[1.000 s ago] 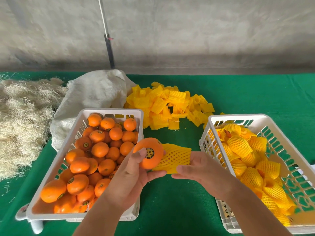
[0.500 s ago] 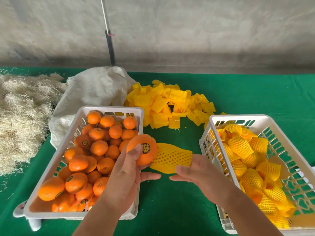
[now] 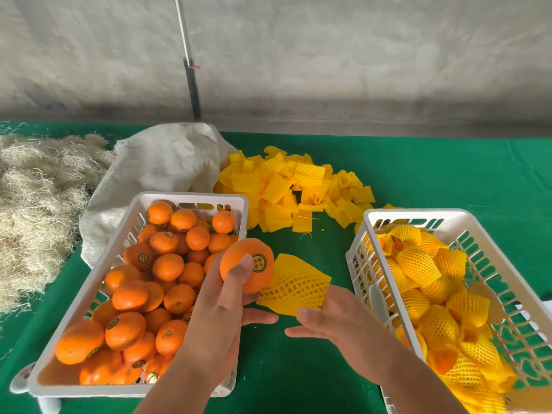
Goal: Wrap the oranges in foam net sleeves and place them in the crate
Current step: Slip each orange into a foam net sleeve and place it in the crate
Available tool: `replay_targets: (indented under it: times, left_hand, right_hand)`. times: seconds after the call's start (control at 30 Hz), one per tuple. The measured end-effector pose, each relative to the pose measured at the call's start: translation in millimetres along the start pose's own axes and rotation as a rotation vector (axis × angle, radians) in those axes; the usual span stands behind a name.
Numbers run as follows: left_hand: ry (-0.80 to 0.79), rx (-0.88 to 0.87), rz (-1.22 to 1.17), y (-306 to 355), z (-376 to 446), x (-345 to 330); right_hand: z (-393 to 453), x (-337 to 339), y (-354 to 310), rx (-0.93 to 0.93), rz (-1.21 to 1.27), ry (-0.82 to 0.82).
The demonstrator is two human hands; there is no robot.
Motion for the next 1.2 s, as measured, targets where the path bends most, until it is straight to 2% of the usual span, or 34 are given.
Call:
replay_targets:
  times: [0.13,0.27,0.37,0.7,0.93,1.2]
  left_hand:
    - [-0.079,-0.056,0.101,2.7,-5.5,-1.8]
    - [-0.014,-0.043,0.002,1.3,-5.5,-5.7]
    - [0.022,-0.04,-0.051,1.6,-1.2,-5.8]
    - [0.143,-0.021,0.181,0.7,-9.3,-7.1]
    - [0.095,-0.017,0.257,4.8,-11.5,-0.3]
    - [-0.095,0.019,0.421,13.0,-10.2,3.6]
  right_hand:
    - [-2.2,-2.3,-6.4,0.024,0.233,0.044]
    - [-6.9,2.9,-7.5,0.059,0.473,0.202]
    - [-11.2,5.5,-9.3,0.111,0.523,0.133]
    - [-10.6,2.8,-11.4,0.126,0.291,-0.005]
    - [-10.5,-5.7,-21.4,0.176,0.287,-0.131]
    - [-8.9,-4.9,-25.2,0.14,0.073,-0.058]
Point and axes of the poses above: each hand's wrist, its own z-axis towards the middle knuckle, its own x-axis out of the back of the hand, y = z × x, the point moved 2 cm from there along z, towards the middle knuckle, and after that the axes turned 15 degrees about x, right-handed, at the moved point
